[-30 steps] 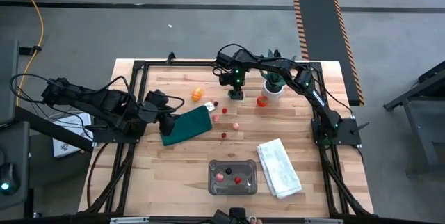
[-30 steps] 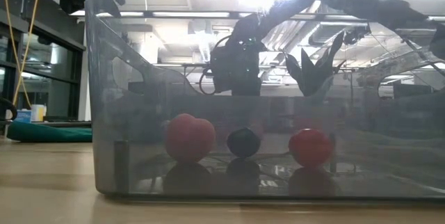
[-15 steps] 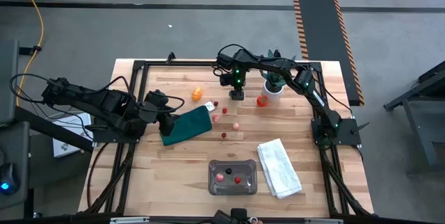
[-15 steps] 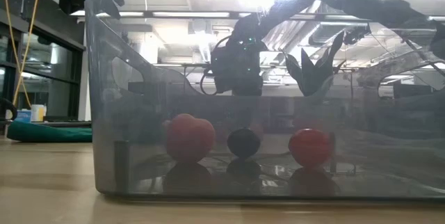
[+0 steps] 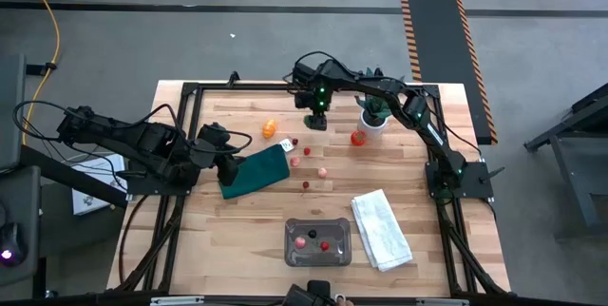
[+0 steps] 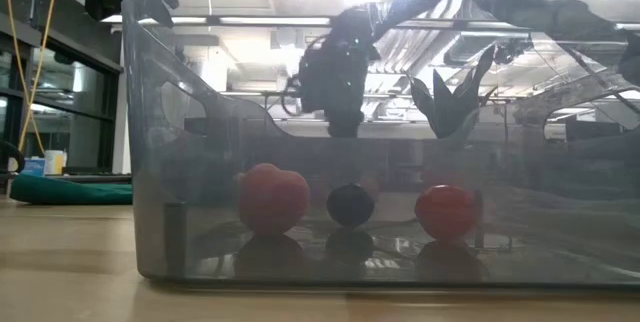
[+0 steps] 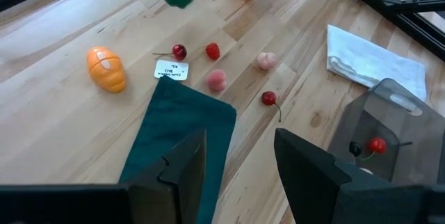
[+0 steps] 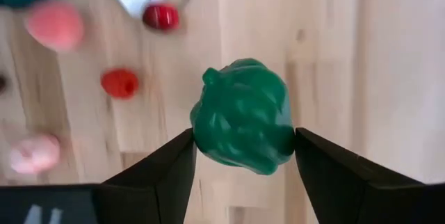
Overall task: Pick and placing Produce into tupperware
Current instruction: Put the green bell pepper into the black bin
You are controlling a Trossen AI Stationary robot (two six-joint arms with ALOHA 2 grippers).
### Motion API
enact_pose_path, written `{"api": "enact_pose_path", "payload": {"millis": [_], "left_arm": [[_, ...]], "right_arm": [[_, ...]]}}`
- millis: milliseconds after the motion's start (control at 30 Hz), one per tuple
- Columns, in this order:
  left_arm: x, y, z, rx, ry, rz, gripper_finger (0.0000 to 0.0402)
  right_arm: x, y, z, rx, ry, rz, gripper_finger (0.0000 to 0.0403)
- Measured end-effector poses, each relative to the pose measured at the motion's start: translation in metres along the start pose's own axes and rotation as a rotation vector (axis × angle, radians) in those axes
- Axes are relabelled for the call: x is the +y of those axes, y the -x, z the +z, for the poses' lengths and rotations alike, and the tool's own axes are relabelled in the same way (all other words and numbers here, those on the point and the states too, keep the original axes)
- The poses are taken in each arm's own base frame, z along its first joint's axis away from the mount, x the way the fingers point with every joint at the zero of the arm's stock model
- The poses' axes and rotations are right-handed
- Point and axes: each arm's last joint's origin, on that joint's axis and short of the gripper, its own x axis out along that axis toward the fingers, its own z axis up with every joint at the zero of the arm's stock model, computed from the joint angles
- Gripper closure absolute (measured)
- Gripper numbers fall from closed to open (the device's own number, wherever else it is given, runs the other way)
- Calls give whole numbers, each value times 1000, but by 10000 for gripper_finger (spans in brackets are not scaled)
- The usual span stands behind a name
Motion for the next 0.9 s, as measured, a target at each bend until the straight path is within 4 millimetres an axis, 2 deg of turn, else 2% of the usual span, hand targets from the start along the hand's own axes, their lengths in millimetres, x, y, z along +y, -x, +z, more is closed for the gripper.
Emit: {"api": "enact_pose_path", "payload": {"millis": [200,433,567,900], "left_arm": [[0,0,0,0,0,0,243],[0,0,0,0,0,0,243],[0,0,0,-1,0,-1,243],[2,0,-2,21,-23,23,243]], "right_arm": [[1,29,14,-104,4,-44,181],[5,55,22,-178,-29,-71,181],[7,61,20,-183,-64,-62,181],[13,61,18,-171,-81,25,181]]}}
